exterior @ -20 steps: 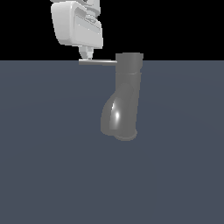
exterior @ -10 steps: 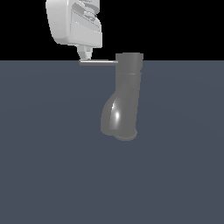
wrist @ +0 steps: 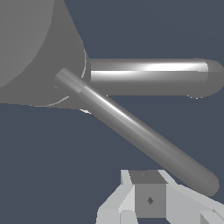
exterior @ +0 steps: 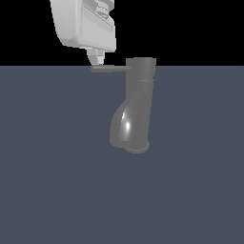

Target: Turn on the faucet by rotating a designated handle.

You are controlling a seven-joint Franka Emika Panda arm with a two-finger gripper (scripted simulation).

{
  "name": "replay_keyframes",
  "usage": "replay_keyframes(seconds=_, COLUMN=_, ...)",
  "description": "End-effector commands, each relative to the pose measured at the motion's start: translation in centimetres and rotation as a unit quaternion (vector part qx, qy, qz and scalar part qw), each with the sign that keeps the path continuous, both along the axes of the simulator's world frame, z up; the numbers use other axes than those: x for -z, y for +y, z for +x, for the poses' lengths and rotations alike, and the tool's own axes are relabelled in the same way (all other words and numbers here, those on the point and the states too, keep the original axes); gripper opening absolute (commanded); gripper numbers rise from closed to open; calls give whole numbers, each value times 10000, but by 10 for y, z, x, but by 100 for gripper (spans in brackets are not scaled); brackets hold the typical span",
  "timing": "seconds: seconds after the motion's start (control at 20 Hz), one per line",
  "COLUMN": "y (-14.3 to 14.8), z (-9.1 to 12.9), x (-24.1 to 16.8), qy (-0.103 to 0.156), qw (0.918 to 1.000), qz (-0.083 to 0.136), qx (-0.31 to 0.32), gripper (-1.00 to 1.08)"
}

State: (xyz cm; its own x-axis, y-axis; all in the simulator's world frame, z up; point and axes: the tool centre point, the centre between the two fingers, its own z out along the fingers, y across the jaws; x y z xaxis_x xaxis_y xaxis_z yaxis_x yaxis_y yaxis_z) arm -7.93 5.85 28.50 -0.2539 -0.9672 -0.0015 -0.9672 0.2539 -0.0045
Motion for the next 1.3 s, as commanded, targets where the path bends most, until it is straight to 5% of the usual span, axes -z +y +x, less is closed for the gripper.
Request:
replay_keyframes(seconds=0.0, y=-10, z=-8, x=0, qy=14, qw=10000, qz=-4, qx=49, gripper=-100)
replay_keyframes(seconds=0.85, y=-33, z=-49, x=0, qy=12, qw=10000, qz=-5, qx=16, gripper=-100)
replay_keyframes(seconds=1.25, y=-77, z=-59, x=0, qy=15, qw=10000, qz=-3, qx=21, gripper=-100)
